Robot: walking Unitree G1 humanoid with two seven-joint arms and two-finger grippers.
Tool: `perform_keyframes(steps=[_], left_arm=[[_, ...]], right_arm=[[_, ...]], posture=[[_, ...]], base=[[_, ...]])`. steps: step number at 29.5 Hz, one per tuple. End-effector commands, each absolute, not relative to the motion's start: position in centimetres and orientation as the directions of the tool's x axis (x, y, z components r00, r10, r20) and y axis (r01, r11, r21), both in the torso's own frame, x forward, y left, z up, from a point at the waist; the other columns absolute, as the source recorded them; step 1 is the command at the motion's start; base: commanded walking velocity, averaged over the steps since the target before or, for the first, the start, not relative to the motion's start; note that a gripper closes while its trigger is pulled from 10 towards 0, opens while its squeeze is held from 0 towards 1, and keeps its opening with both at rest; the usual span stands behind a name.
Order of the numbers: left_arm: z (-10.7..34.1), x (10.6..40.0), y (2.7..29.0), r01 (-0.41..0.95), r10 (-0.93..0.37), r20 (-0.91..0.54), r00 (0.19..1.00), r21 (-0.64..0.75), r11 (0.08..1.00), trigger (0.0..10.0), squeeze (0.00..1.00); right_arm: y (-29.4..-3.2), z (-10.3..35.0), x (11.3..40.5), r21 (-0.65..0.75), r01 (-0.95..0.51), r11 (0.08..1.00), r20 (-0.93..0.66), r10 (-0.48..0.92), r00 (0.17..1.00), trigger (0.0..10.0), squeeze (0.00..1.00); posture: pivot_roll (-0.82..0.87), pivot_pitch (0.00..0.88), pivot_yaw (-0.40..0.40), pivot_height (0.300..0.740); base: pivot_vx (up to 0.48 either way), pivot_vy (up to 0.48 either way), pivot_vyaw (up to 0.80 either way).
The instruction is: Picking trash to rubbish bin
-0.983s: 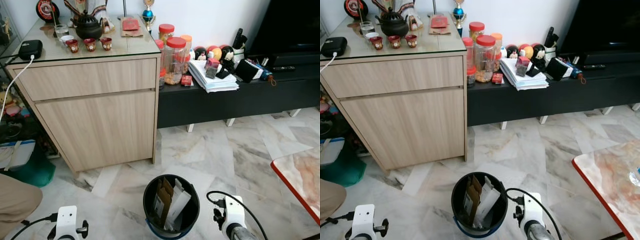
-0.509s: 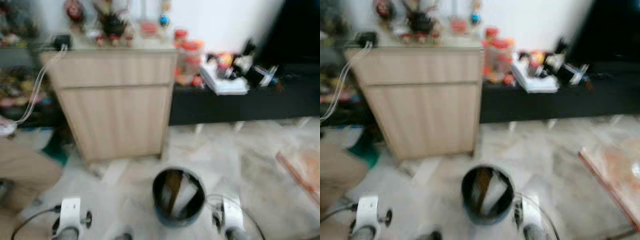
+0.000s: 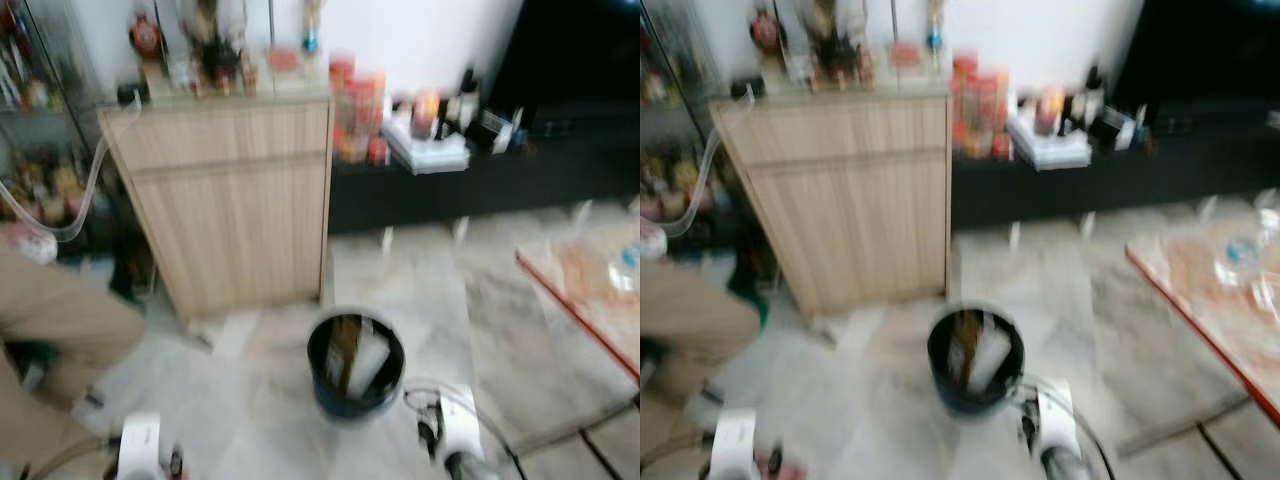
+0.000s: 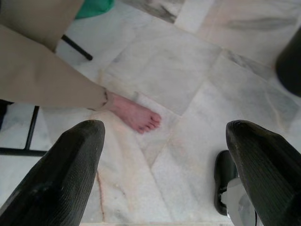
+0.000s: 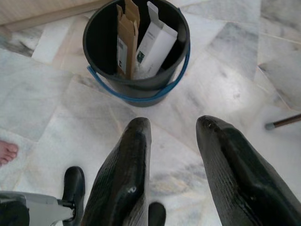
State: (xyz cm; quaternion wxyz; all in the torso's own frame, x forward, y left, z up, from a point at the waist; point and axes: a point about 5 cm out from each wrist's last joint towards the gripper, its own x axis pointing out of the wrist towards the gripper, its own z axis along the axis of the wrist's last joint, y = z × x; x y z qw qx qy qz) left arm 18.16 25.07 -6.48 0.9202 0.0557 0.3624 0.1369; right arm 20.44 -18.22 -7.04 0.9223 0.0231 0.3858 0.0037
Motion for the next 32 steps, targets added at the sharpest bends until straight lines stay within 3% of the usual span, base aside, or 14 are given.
perform_keyframes(steps=[1,14,32], left_arm=[[-6.2,18.7,25.0,-0.217,0.299,-0.635,0.712,0.205,0.954,10.0,0.00],[-6.0,19.1,25.0,-0.224,0.300,-0.628,0.718,0.200,0.954,10.0,0.00],[-6.3,18.7,24.9,-0.221,0.299,-0.642,0.706,0.202,0.954,10.0,0.00]], right_arm=[[-17.9,-6.4,21.5,0.050,-0.002,0.999,-0.683,0.035,0.730,10.0,0.00],[-16.7,-5.5,23.0,0.087,-0.017,0.996,-0.633,0.068,0.771,10.0,0.00],[-16.8,-6.2,22.0,0.076,-0.018,0.997,-0.664,0.064,0.745,10.0,0.00]], posture=[[0.07,0.028,-0.064,0.740],[0.07,0.032,-0.061,0.740],[0.06,0.037,-0.059,0.740]], base=[[0.000,0.000,0.00],[0.000,0.000,0.00],[0.000,0.000,-0.79]])
